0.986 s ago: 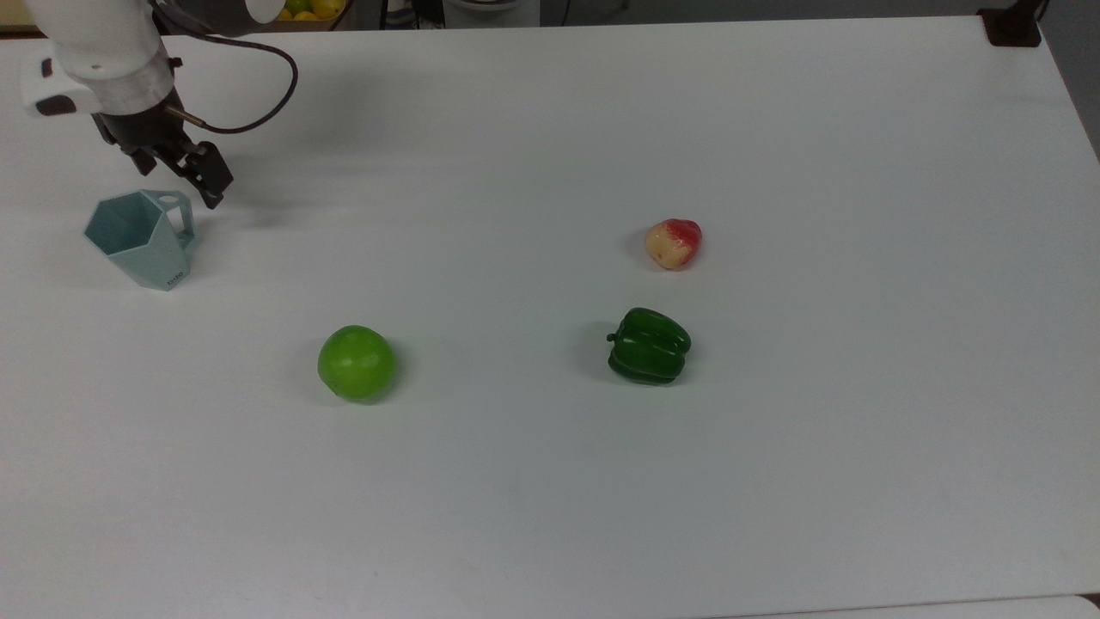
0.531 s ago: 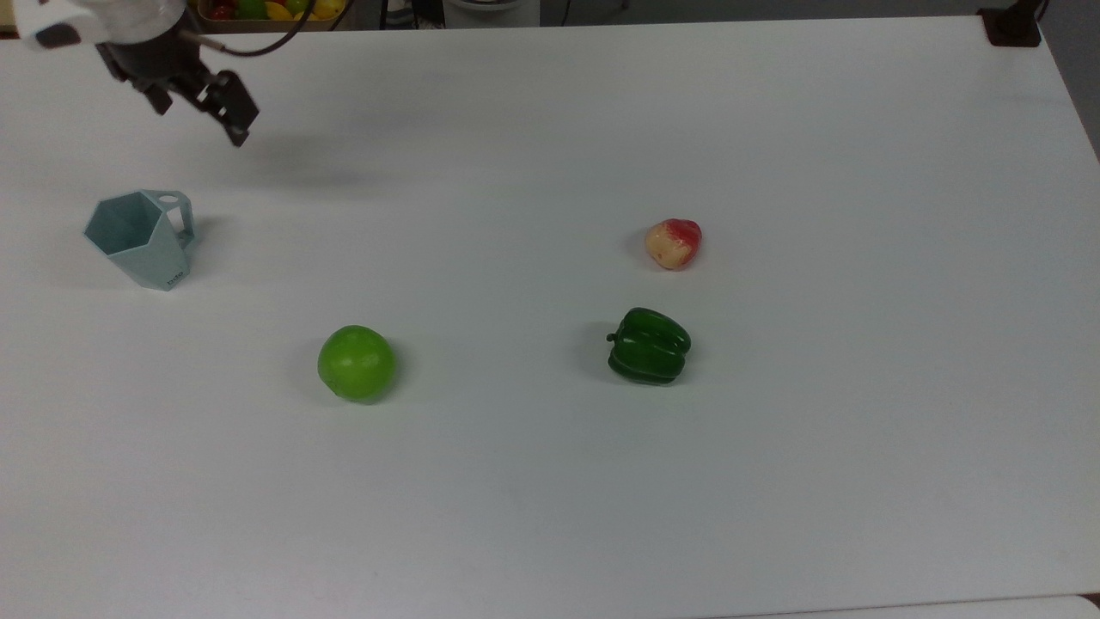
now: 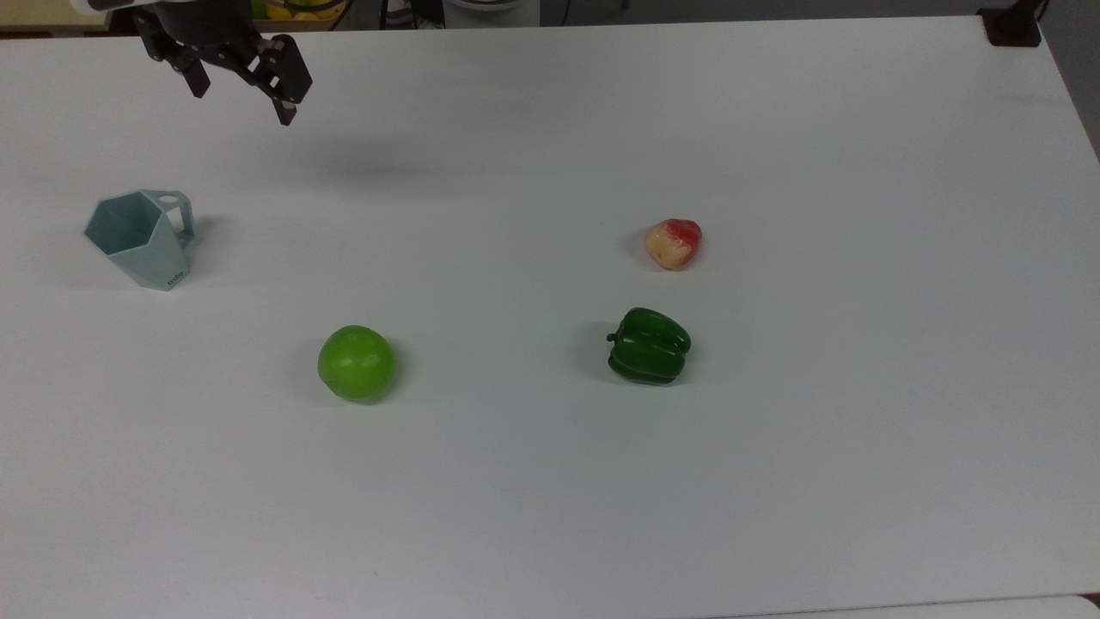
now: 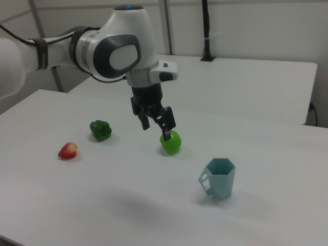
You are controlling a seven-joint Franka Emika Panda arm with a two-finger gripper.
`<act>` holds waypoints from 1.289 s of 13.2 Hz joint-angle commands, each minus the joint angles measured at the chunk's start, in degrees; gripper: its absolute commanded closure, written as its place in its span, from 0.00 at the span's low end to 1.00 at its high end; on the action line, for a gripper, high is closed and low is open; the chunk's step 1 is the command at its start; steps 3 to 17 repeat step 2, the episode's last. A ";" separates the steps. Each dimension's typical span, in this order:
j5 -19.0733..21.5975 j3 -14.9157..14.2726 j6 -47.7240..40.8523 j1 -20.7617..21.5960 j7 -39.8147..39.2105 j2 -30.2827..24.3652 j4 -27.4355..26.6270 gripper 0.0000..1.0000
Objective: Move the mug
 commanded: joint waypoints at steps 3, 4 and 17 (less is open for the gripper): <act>1.55 -0.47 -1.16 0.37 1.52 -1.73 -0.26 0.00; 1.55 -0.47 -1.16 0.37 1.52 -1.73 -0.26 0.00; 1.55 -0.47 -1.16 0.37 1.52 -1.73 -0.26 0.00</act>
